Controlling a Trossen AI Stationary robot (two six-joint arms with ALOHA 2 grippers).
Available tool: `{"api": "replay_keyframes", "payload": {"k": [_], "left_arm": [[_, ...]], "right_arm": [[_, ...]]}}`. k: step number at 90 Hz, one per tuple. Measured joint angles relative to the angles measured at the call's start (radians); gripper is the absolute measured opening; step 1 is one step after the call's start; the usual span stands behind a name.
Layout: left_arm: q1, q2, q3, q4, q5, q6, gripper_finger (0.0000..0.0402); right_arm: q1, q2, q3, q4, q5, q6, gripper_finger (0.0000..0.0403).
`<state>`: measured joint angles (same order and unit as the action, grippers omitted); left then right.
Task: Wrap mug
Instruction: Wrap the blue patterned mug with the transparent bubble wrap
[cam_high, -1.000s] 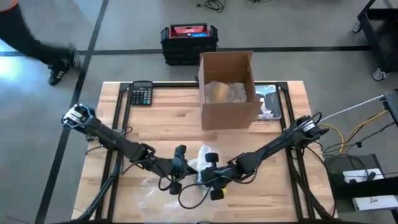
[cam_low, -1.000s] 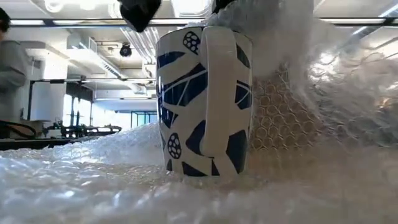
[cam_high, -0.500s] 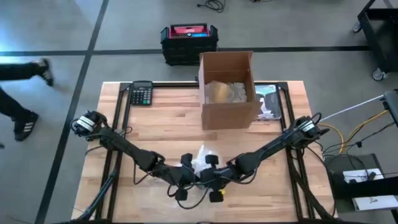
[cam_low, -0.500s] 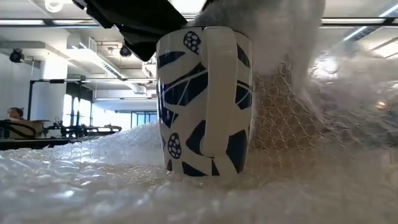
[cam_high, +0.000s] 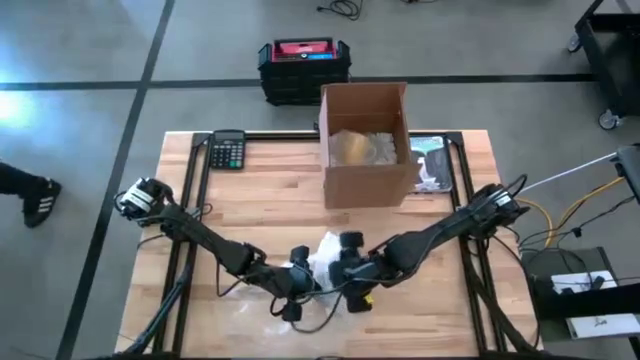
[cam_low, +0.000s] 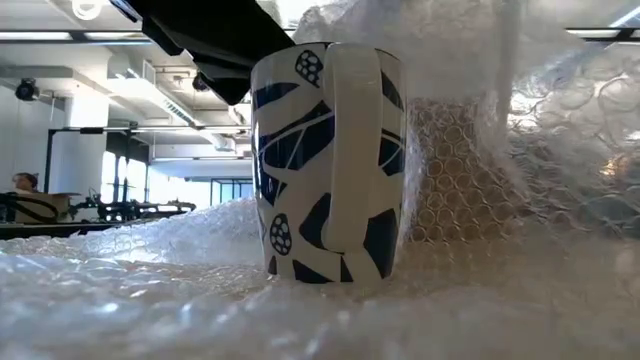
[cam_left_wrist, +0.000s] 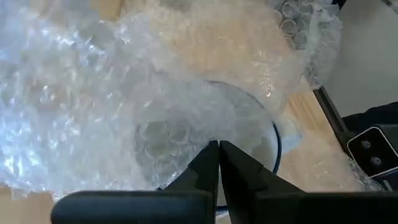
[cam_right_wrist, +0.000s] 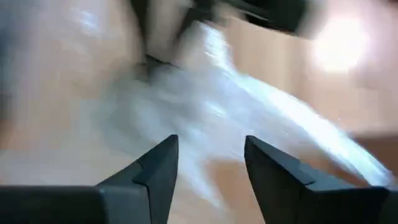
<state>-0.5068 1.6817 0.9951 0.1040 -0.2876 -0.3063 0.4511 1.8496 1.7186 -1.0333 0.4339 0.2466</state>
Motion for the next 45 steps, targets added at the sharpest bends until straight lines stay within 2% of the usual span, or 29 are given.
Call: {"api": "replay_keyframes", "payload": {"k": [9,15,21,36,45], "left_arm": [[0.001,0.000,0.000,0.004,0.009,0.000,0.0000],[0.001,0.000,0.000,0.007,0.009,0.000,0.0000],[0.000,0.000,0.000,0.008,0.010,0.000,0.0000],[0.000,0.000,0.000,0.008,0.010,0.001,0.0000],[0.000,-0.001,0.000,0.007,0.010,0.001,0.0000]], "right_arm": [[-0.013,0.002,-0.031,-0.030,0.191,0.024,0.0160],[-0.029,0.002,-0.064,0.011,0.216,0.027,0.0154],[-0.037,0.002,-0.105,0.139,0.149,0.001,0.0146],[-0.015,0.005,-0.164,0.490,-0.148,-0.124,0.0117],[0.002,0.005,-0.186,0.543,-0.203,-0.136,0.0091]]}}
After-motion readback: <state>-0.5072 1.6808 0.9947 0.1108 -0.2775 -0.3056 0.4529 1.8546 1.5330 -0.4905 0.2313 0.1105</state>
